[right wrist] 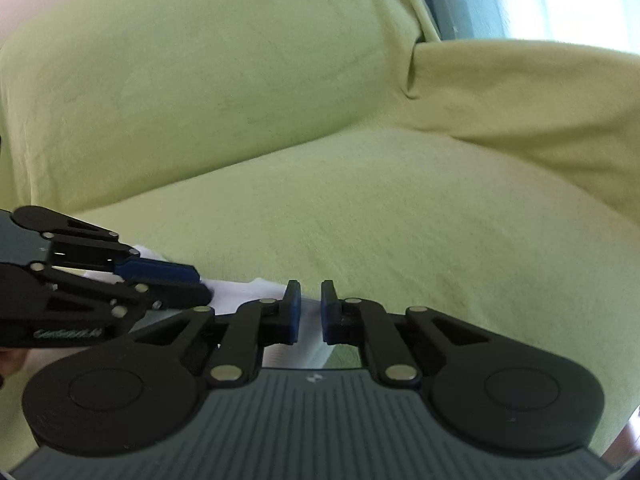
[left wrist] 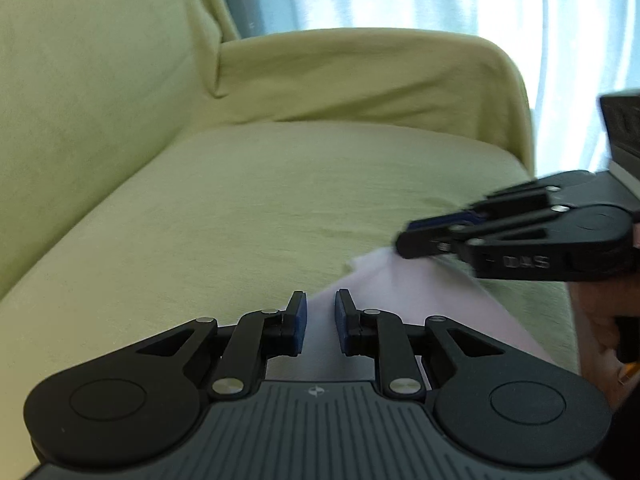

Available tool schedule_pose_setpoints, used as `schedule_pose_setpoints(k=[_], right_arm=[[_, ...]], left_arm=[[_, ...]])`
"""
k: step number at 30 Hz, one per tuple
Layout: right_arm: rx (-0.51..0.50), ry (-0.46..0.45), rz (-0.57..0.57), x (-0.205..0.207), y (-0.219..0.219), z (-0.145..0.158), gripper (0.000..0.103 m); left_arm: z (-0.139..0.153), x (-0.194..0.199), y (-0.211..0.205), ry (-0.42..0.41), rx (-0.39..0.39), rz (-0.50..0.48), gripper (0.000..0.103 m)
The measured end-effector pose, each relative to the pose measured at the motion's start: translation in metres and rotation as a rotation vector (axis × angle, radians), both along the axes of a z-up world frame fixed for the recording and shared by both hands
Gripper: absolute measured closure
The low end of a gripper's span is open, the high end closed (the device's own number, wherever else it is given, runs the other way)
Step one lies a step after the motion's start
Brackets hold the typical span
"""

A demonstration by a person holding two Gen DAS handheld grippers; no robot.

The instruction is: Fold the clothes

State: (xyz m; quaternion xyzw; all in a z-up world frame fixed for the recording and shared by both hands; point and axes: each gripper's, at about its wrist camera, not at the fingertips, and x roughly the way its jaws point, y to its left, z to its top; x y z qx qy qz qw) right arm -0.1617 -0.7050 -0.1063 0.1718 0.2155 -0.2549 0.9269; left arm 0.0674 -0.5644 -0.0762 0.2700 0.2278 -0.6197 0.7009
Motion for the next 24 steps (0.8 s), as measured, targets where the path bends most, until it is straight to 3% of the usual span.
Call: schedule_pose_setpoints(k=[4,13,18,24], right_arm=[[-0.008,0.003,0.006,-0.001,0.000,-0.002,0.097],[0.000,-0.009,-0.021,-0.002,0.002,-0.002,0.097],[-0.078,0.022,-0.024,-0.002,0.032,0.012,0.088],[-0.005,-0.022,0.056,-0.018,0.076,0.021,0.087]], left_arm=[[-0.005,0.008,0.000,0.029,-0.012,0.027,0.082],[0.030,0.013,0.053,0.032,-0.077,0.148,0.081],[0.029,0.003,0.093,0.004,-0.036,0.173,0.077],[0.022,-0.014,0.125,-0.035,-0.003,0.186,0.072]])
